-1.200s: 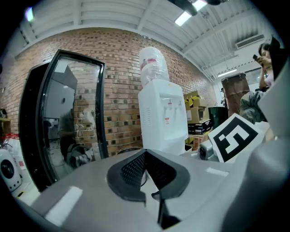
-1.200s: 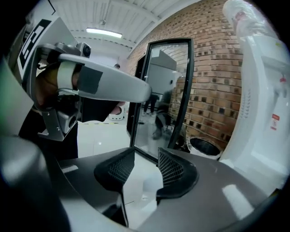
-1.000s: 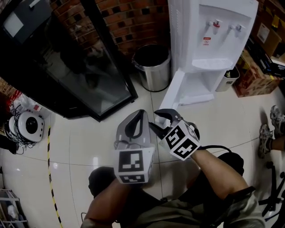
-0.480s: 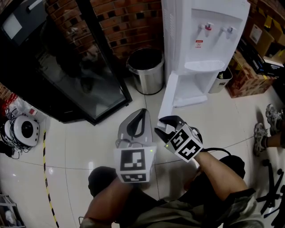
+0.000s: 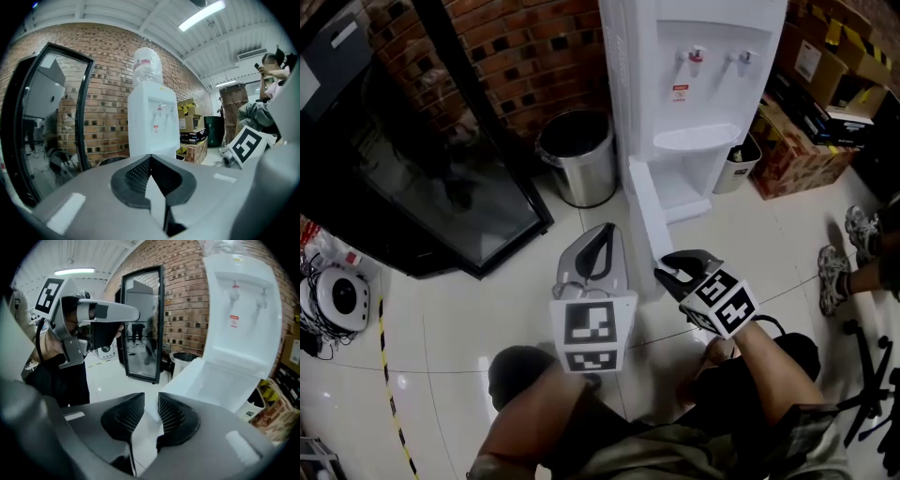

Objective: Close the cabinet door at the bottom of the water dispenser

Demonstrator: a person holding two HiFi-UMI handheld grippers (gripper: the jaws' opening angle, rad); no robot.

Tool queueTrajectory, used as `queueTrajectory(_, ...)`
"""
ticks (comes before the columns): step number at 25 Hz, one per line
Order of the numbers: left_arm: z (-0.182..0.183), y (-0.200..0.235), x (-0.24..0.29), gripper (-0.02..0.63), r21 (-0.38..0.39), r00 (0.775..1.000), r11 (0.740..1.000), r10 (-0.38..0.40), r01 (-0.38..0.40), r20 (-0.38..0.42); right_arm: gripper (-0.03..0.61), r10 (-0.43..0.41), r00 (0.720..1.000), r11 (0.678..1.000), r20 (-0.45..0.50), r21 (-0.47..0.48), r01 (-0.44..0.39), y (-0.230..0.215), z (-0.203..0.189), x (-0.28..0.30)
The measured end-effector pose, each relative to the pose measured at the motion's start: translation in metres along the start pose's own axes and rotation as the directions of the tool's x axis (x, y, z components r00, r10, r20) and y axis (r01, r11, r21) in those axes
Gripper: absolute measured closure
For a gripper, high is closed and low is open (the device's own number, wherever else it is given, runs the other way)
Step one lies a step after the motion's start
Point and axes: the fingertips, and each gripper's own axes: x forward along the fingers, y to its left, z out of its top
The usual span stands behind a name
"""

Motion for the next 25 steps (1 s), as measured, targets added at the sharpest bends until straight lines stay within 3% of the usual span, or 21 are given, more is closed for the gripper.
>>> queueTrajectory(7, -0.006, -0.044, 0.053, 0.612, -0.016, 0.997, 0.997, -0.074, 0.074, -0.023, 0.516, -0.184, 0.983, 0.974, 0.014, 0.14, 0.18, -0.087, -0.036, -0.045)
queueTrajectory(19, -0.03, -0.09, 0.111, 0.613, -0.034, 0.985, 0.986, -0.164, 0.162, -0.06, 0.515, -0.26, 0.966, 0.946, 0.018, 0.204, 0.251, -0.179, -0.052, -0.069)
queueTrajectory(25, -0.039, -0.087, 0.126, 0.613, -0.052, 0.986, 0.988, -0.15, 0.147, -0.074, 0.514, -0.323, 0.946, 0.916, 0.037, 0.264, 0.303, -0.222, -0.056, -0.072)
